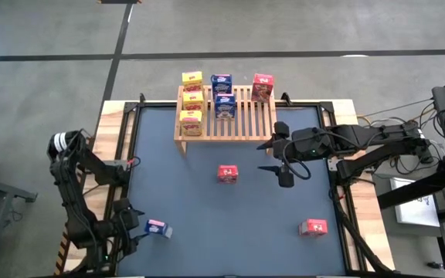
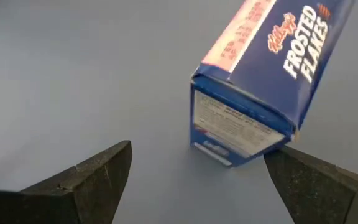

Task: Stack cereal on shelf
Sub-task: Put the blue cereal box on the shelf aligned with the other blue cereal box

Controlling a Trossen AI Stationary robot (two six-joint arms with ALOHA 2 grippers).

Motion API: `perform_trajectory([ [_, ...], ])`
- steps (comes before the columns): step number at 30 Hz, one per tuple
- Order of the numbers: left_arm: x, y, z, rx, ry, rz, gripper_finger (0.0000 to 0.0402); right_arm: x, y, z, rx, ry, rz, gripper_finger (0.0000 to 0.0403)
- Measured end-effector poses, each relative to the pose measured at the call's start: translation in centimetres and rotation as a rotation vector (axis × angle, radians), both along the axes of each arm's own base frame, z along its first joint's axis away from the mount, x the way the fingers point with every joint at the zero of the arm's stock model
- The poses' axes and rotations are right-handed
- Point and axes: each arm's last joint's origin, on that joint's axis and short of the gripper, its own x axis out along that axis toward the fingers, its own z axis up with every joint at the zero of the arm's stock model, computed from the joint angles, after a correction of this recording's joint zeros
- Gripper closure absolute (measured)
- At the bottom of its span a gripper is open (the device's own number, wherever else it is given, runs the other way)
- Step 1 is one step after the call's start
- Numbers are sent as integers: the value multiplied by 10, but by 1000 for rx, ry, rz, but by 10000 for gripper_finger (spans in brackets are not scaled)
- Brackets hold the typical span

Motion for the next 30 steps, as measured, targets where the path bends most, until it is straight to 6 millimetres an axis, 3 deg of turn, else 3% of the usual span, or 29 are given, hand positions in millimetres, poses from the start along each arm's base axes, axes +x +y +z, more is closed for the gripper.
perform_trajectory([
  [6, 2, -1, -13, -101, -36, -57, 52, 0, 0, 0, 0, -1, -2, 131],
  [11, 5, 5, -18, -51, -38, -80, 52, 1, 0, 1, 2, -14, -1, 131],
  [18, 7, 16, -15, 13, -52, -75, 52, 1, 0, 2, 4, -20, -1, 131],
  [30, 13, 12, -2, 31, -203, -185, 56, 1, 0, 2, 4, -25, 0, 131],
])
